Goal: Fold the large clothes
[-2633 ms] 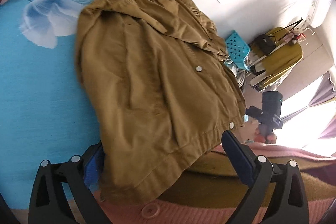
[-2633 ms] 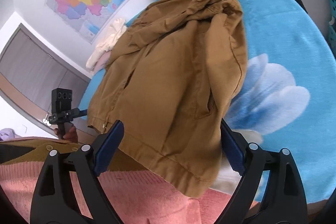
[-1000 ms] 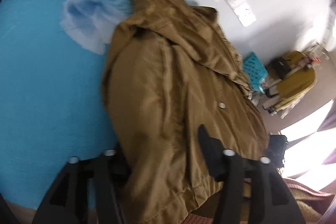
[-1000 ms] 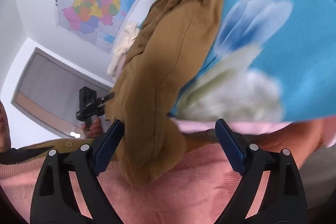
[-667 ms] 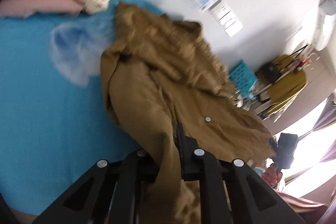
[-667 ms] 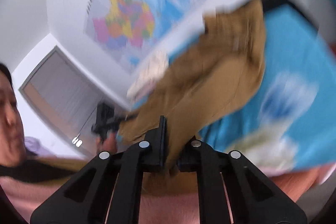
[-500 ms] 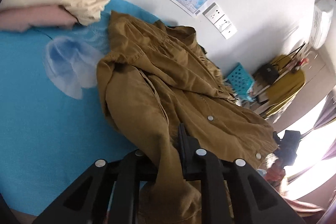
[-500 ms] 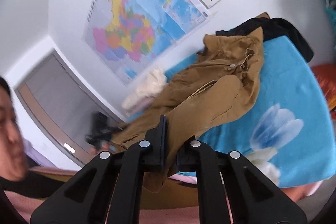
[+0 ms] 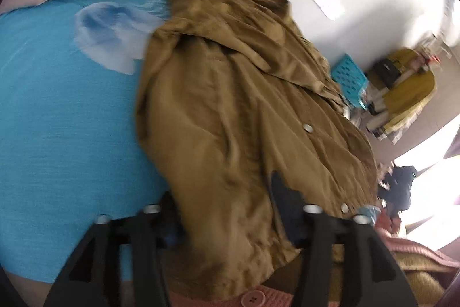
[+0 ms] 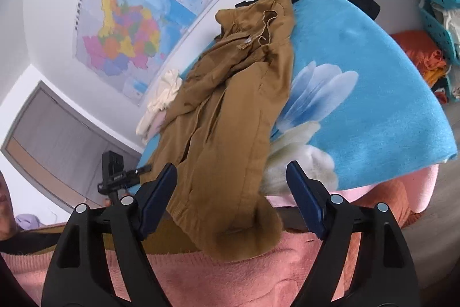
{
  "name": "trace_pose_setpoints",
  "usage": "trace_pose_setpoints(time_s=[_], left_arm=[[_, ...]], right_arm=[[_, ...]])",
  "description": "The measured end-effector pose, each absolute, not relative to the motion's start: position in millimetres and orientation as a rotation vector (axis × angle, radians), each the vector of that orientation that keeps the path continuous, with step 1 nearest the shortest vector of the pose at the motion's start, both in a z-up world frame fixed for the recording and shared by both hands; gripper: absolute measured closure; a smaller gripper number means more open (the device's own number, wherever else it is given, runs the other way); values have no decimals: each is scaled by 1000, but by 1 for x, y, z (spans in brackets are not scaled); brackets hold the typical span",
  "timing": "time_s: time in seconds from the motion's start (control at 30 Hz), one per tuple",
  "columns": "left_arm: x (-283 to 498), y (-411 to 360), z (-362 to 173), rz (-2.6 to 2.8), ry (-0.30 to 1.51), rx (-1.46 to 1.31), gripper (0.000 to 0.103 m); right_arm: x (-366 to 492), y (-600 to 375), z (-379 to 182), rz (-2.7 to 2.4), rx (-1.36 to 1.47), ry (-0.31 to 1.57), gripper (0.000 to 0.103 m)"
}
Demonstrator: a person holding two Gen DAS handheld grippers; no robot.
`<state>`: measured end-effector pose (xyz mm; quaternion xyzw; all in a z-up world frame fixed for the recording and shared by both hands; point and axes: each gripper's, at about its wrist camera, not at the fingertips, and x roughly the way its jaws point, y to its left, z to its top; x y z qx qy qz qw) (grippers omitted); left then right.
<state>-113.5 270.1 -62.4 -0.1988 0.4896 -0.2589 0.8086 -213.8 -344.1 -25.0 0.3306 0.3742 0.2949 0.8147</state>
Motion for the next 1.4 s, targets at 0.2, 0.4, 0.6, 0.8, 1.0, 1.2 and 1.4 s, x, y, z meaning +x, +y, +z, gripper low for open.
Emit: trace_pose_setpoints(time_s=[0.2, 0.4, 0.6, 0.8, 1.0, 1.2, 1.4], left_arm=[[-127, 247, -61, -615, 1031, -326, 25], [-126, 251, -54, -597, 1013, -430, 94], [-120, 278, -7, -631, 893, -552, 94], [-90, 284, 32, -659, 874, -580, 93], [-48, 287, 67, -660, 864, -585, 91], [11, 290, 85, -639, 874, -597, 89], [77, 284, 79, -565, 924, -594, 89]], right_arm=[[-196, -316, -39, 700, 655, 853, 54], [-195, -301, -6, 803, 635, 779, 89], [-179, -306, 34, 826, 694, 679, 90], [-132, -316, 77, 825, 757, 591, 90], [-77, -316, 108, 804, 783, 587, 90], [-17, -316, 128, 765, 789, 613, 88], [45, -314, 125, 701, 806, 674, 87]])
